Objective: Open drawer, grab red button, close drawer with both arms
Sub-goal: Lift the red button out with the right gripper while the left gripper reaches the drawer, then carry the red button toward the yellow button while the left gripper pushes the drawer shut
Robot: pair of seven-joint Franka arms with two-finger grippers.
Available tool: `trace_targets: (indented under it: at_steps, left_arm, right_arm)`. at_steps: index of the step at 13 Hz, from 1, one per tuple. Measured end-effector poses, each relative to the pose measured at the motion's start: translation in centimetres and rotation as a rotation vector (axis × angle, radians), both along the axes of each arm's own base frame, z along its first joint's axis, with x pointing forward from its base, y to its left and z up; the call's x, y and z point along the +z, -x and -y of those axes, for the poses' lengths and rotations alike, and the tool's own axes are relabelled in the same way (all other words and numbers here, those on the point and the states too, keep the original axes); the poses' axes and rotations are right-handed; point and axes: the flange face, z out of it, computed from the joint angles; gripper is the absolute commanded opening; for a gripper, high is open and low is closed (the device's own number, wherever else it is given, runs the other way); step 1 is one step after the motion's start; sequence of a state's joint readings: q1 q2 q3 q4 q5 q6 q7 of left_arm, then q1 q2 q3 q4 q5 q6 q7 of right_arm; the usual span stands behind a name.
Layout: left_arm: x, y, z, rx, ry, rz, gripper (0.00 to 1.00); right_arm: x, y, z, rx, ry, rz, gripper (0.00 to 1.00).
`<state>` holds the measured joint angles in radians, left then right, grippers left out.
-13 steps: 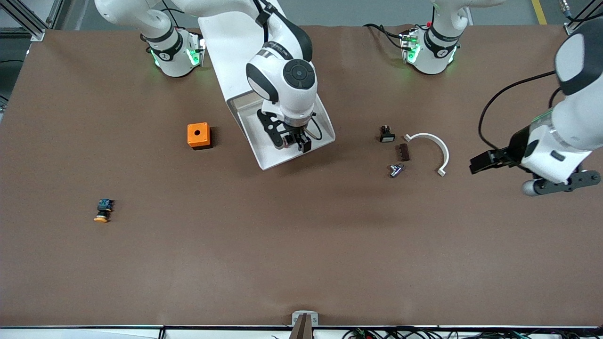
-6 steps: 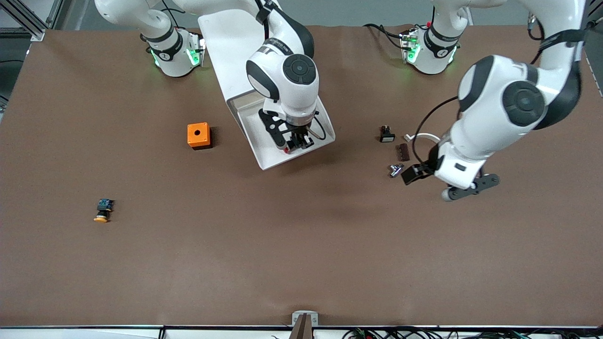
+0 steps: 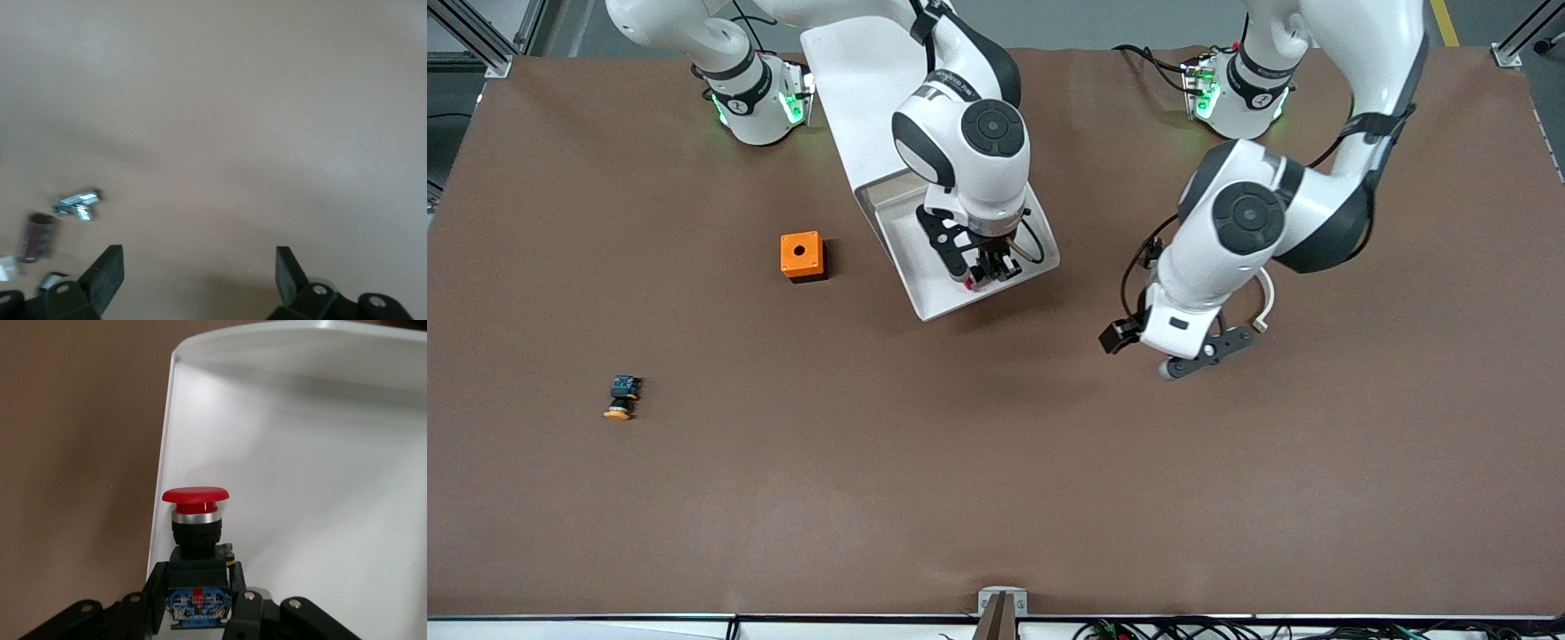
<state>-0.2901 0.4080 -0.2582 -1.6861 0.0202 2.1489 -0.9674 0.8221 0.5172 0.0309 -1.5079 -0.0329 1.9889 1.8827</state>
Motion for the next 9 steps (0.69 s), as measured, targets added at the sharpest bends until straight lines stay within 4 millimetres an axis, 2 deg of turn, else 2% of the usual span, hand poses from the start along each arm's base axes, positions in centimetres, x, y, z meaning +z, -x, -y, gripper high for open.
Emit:
trace_targets:
  at_steps: [2, 4, 6, 9]
  left_arm:
    - [-2.6, 0.6, 2.7, 0.032, 0.024, 0.005, 1.0]
    - [-4.9, 1.5, 5.4, 0.084, 0.048, 0.005, 1.0]
    - [-6.9, 3.1, 8.2, 0.105, 0.052, -0.015, 1.0]
    - [-8.9, 5.8, 11.6, 0.102, 0.042, -0.047, 1.0]
  right_arm:
    - [1.4, -1.7, 1.4, 0.084, 0.016, -0.016, 0.0]
    - [3.0, -4.9, 5.1, 0.21, 0.029, -0.04, 0.0]
    - [4.6, -9.1, 11.2, 0.325, 0.032, -0.068, 0.0]
    - [5.5, -15.3, 23.0, 0.499, 0.013, -0.098, 0.0]
